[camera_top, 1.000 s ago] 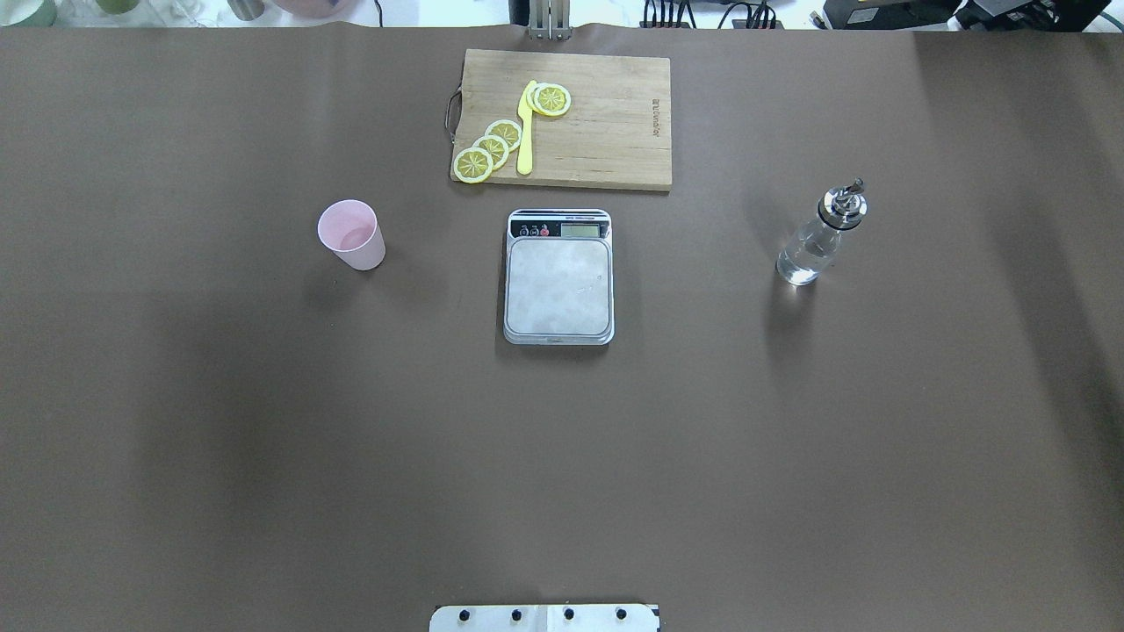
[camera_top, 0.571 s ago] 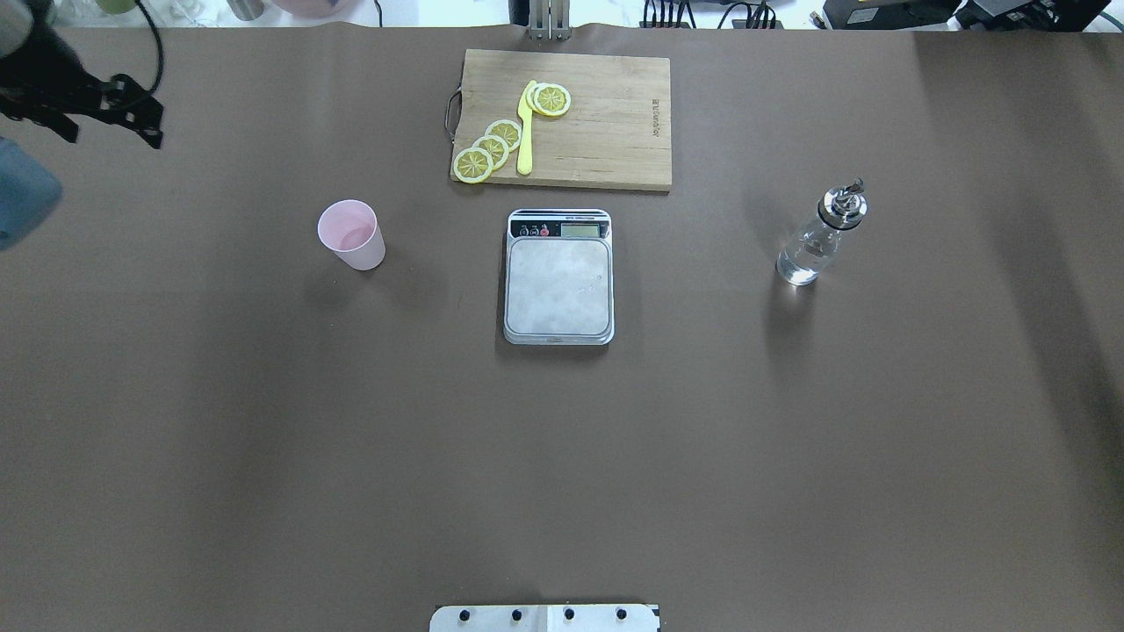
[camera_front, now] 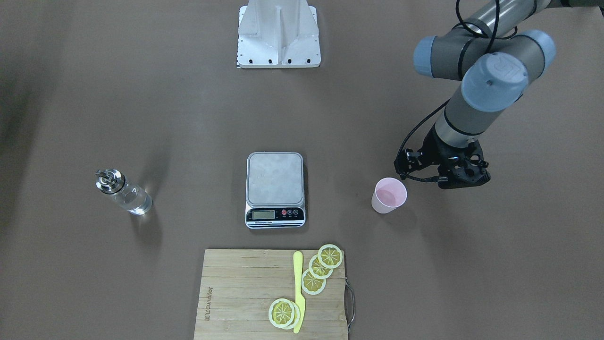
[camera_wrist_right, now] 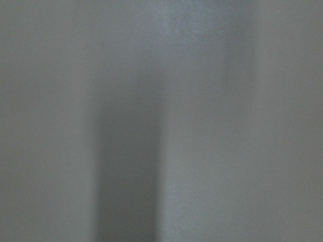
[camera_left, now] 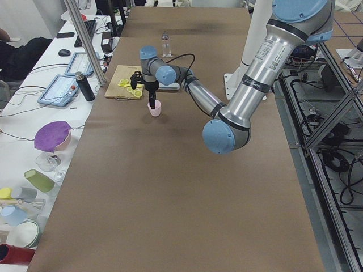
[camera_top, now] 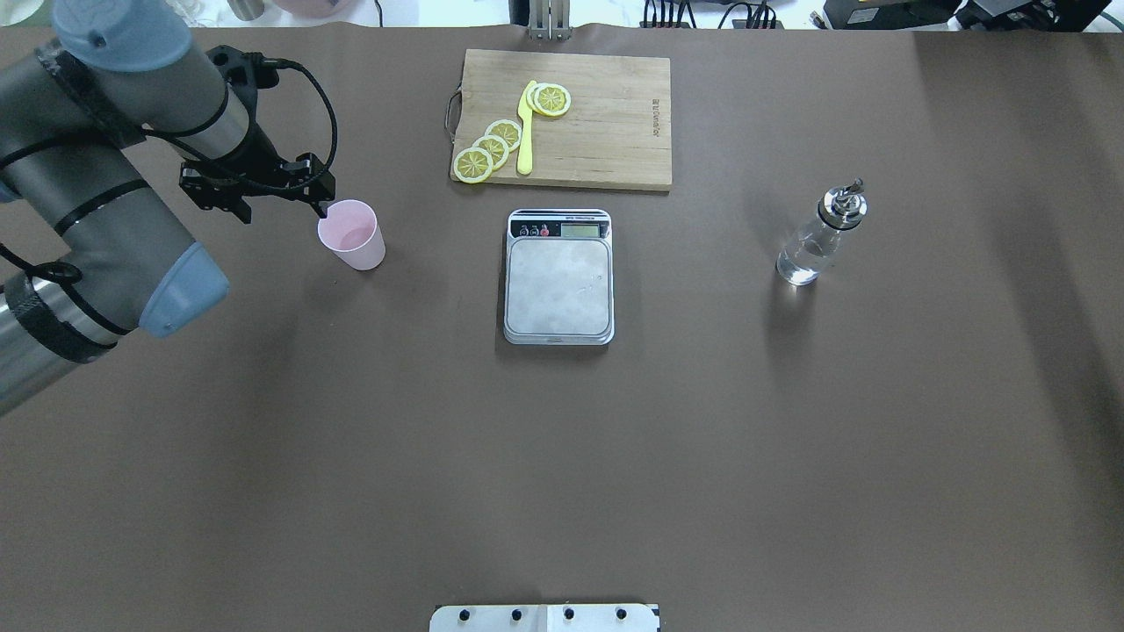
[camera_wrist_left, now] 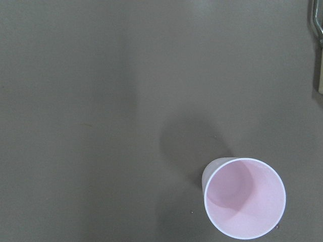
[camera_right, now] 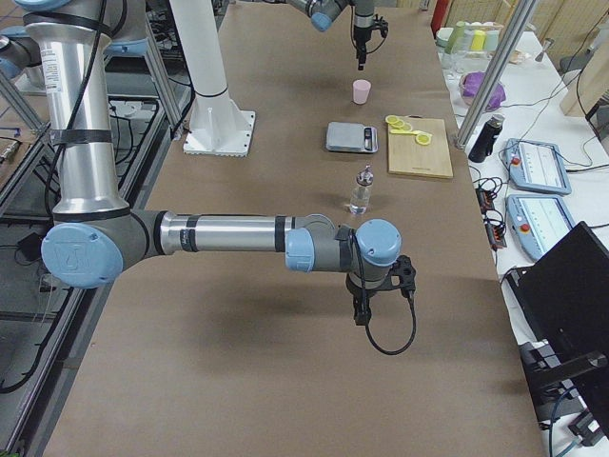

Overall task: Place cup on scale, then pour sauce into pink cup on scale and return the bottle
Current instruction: 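Reach the left gripper to the pink cup and grasp it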

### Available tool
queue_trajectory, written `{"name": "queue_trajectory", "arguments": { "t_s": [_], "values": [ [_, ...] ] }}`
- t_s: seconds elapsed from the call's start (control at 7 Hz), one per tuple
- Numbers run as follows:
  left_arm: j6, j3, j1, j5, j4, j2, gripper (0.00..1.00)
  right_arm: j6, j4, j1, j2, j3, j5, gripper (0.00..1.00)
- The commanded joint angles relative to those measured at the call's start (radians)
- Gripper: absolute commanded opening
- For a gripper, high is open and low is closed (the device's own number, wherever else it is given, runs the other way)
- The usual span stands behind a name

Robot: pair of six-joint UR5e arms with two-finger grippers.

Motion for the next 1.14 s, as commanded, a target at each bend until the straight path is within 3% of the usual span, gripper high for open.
{"name": "queue_trajectory", "arguments": {
  "t_s": [0.0,0.29,0.86,1.0],
  "values": [
    [-0.055,0.072,0.031,0.006,-0.108,-0.009,0.95,0.000,0.000,0.000,0.000,0.000,-0.003,1.00],
    [-0.053,0.115,0.031,0.007,-0.110,-0.029,0.92,0.000,0.000,0.000,0.000,0.000,-0.004,1.00],
    [-0.058,0.181,0.034,0.007,-0.166,-0.044,0.61,-0.002,0.000,0.000,0.000,-0.002,-0.006,1.00],
    [-0.058,0.191,0.034,0.007,-0.182,-0.044,0.48,0.000,0.000,0.000,0.000,-0.002,-0.006,1.00]
  ]
}}
